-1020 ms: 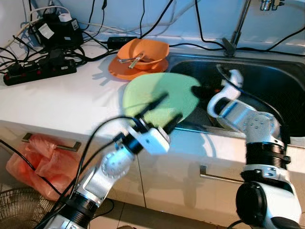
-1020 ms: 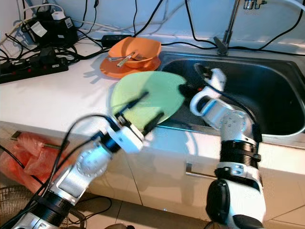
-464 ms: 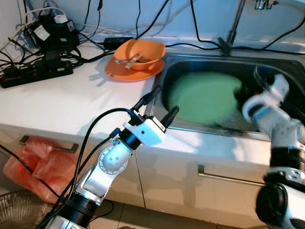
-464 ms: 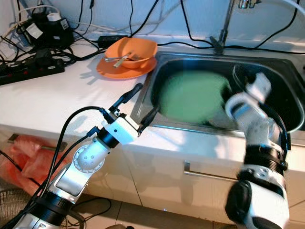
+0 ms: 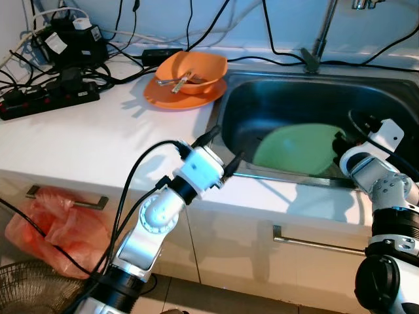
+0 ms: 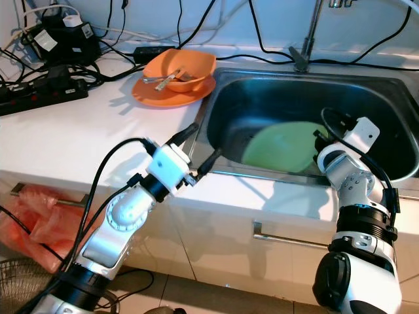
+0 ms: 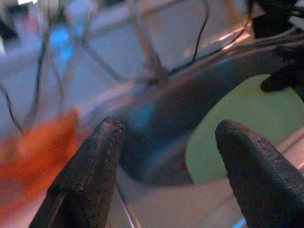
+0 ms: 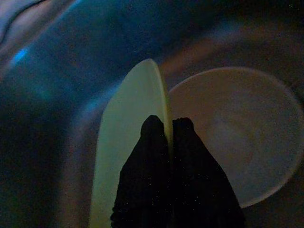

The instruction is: Kitchen organization

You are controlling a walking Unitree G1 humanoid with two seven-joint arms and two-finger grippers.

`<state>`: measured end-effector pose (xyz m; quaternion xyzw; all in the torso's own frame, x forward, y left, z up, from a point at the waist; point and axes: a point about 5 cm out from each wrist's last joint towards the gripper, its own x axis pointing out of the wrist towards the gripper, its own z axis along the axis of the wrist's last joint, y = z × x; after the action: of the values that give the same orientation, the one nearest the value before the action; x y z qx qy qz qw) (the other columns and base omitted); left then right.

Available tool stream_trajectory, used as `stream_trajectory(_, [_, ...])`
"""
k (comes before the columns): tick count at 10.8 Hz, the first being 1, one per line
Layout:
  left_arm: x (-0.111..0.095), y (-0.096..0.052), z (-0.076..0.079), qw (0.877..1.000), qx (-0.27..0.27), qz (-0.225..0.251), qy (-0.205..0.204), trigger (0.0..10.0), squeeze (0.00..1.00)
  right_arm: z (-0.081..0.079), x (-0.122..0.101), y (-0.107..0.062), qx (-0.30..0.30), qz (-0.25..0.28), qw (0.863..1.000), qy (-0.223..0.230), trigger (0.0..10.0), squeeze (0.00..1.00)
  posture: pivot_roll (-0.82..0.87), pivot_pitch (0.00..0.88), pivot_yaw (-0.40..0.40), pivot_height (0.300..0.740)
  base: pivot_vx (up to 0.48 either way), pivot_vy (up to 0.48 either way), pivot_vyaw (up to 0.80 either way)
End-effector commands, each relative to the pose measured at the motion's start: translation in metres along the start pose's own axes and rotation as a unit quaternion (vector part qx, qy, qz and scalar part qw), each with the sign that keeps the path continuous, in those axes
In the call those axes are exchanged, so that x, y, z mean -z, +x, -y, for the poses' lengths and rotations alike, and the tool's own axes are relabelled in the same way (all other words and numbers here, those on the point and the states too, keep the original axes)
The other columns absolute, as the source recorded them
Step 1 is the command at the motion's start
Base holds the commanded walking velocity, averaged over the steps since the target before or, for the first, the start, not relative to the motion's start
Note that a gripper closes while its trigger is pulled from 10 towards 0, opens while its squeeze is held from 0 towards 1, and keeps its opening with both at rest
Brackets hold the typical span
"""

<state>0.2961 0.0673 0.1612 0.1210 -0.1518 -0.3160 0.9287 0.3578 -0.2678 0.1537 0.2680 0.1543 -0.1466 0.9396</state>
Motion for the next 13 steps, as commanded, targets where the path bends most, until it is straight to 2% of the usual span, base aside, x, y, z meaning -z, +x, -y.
stream_trajectory(1, [0.002,0.001,-0.003,0.999,0.001,-0.013,-0.03,10.0,0.0,0.003,-0.007,0.0,0.011,0.019,1.0,-0.018,0.2,0.0,0.04,0.053,0.062,0.74,0.0,0.0,0.0])
stream_trajectory(2, [0.002,0.004,0.0,0.999,0.025,-0.026,-0.04,10.0,0.0,0.004,-0.003,0.001,0.017,0.01,0.999,-0.028,10.0,0.0,0.04,0.054,0.062,0.74,0.0,0.0,0.0])
stream_trajectory(5, [-0.003,0.004,0.011,0.993,0.086,-0.045,-0.063,10.0,0.0,0.009,0.003,0.003,0.036,0.005,0.997,-0.069,10.0,0.0,0.04,0.056,0.064,0.74,0.0,0.0,0.0])
stream_trajectory(6, [-0.006,0.006,0.012,0.993,0.091,-0.046,-0.067,10.0,0.0,0.01,0.004,0.004,0.041,0.004,0.997,-0.069,10.0,1.0,0.04,0.055,0.065,0.74,0.0,0.0,0.0])
stream_trajectory(9, [-0.006,0.006,0.012,0.992,0.097,-0.052,-0.067,10.0,0.0,0.008,0.006,0.005,0.035,0.001,0.997,-0.064,10.0,1.0,0.04,0.057,0.065,0.74,0.0,0.0,0.0])
stream_trajectory(13, [-0.009,0.006,-0.005,0.995,0.065,-0.052,-0.057,10.0,0.0,0.006,0.004,0.005,0.036,0.004,0.998,-0.055,10.0,1.0,0.04,0.057,0.063,0.74,0.0,0.0,0.0])
